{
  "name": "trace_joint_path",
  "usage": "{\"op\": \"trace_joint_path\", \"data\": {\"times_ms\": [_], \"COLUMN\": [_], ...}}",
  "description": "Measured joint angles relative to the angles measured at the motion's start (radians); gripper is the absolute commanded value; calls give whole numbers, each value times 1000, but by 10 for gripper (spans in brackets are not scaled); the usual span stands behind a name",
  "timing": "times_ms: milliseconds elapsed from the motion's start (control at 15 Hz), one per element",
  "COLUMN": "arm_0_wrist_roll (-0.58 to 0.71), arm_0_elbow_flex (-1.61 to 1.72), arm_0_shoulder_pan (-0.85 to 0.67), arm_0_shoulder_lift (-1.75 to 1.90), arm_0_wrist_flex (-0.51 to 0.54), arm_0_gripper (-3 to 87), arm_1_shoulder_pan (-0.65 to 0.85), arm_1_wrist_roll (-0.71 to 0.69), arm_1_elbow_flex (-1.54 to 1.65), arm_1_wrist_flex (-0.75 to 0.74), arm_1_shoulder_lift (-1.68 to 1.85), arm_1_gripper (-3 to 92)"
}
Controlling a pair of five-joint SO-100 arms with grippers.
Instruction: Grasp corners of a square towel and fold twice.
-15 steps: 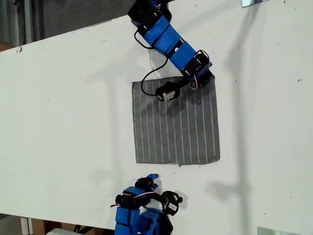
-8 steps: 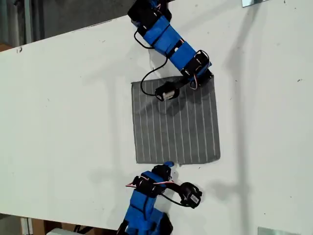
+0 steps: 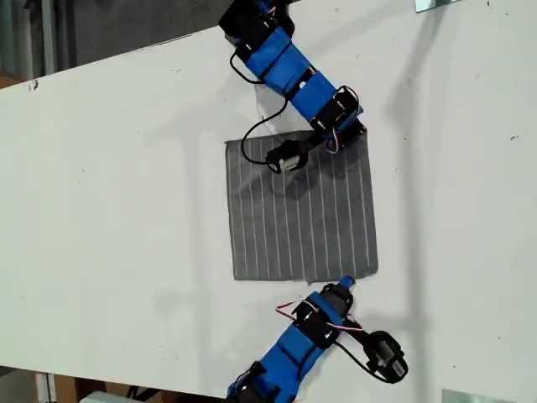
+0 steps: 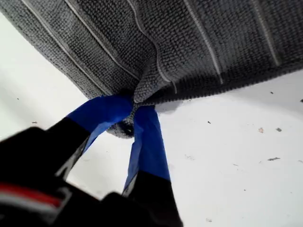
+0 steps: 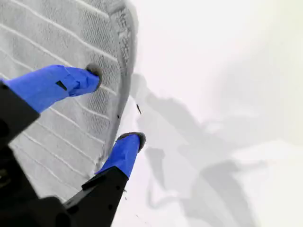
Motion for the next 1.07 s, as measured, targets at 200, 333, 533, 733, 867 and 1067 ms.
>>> {"op": "trace_joint_path", "data": {"times_ms": [200, 333, 533, 733, 867, 1067], "arm_0_wrist_roll": [21, 21, -20, -43, -43, -48], "arm_0_elbow_flex": [-291, -310, -313, -313, -316, -333], "arm_0_shoulder_pan": [6, 18, 14, 15, 15, 8], "arm_0_shoulder_lift": [-201, -224, -270, -330, -357, -377], "arm_0_wrist_flex": [35, -6, -32, -58, -98, -144], "arm_0_gripper": [261, 265, 267, 240, -1, -2], "arm_1_shoulder_pan": [2, 3, 3, 3, 3, -3], "arm_1_wrist_roll": [0, 0, 0, 0, 0, 0], "arm_1_elbow_flex": [-3, -5, -5, -5, -6, -28], "arm_1_wrist_flex": [0, 0, 0, 0, 0, 11], "arm_1_shoulder_lift": [-5, -5, -5, -5, -5, -9], "arm_1_gripper": [-1, -1, -1, -1, -1, -1]}}
